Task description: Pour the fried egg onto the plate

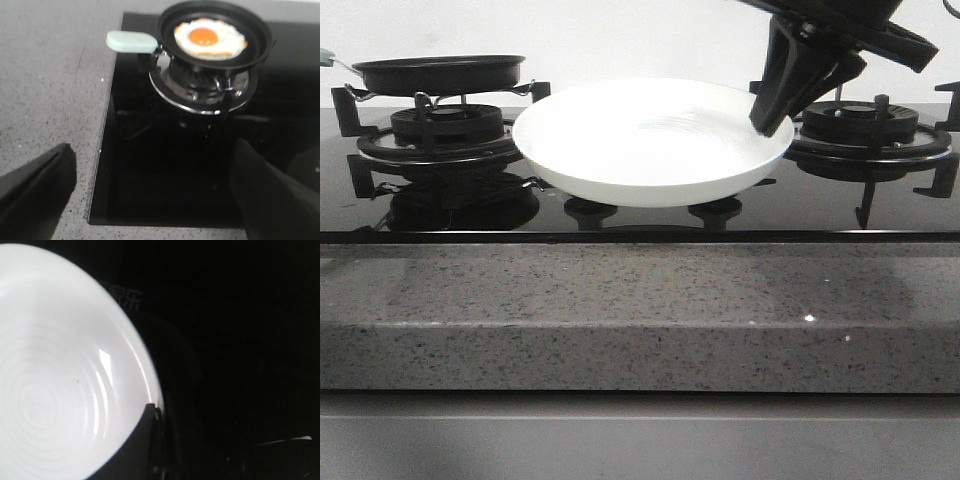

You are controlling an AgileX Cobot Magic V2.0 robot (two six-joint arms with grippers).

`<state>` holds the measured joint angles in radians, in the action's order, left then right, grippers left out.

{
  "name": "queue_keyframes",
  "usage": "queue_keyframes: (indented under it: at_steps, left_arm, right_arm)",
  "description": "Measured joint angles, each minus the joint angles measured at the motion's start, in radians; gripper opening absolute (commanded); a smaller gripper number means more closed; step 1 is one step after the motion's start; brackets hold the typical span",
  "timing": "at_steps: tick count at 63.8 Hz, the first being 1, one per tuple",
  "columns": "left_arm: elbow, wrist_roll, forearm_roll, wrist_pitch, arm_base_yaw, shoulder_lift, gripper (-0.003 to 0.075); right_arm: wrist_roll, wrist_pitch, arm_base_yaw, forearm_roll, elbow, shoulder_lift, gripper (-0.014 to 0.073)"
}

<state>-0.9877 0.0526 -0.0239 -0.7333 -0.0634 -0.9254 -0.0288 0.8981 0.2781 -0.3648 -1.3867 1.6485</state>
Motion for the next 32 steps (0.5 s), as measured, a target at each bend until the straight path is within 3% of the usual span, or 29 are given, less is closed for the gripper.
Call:
queue_keyframes:
  at_steps: [8, 18, 32]
  left_arm:
    - [-0.092, -0.001, 0.008, -0.079, 0.012, -0.112, 0.0619]
    - [-0.216, -0.013, -0.049, -0.165, 0.097, -0.256, 0.0619]
    - [-0.332, -0.142, -0.352, -0.211, 0.263, -0.414, 0.0619]
  right_arm:
    - [0.0, 0.0, 0.0, 0.0, 0.0, 0.0, -0.0069]
    - [0.0, 0.0, 0.0, 0.0, 0.0, 0.0, -0.0069]
    - [0.0, 0.0, 0.0, 0.0, 0.0, 0.0, -0.0069]
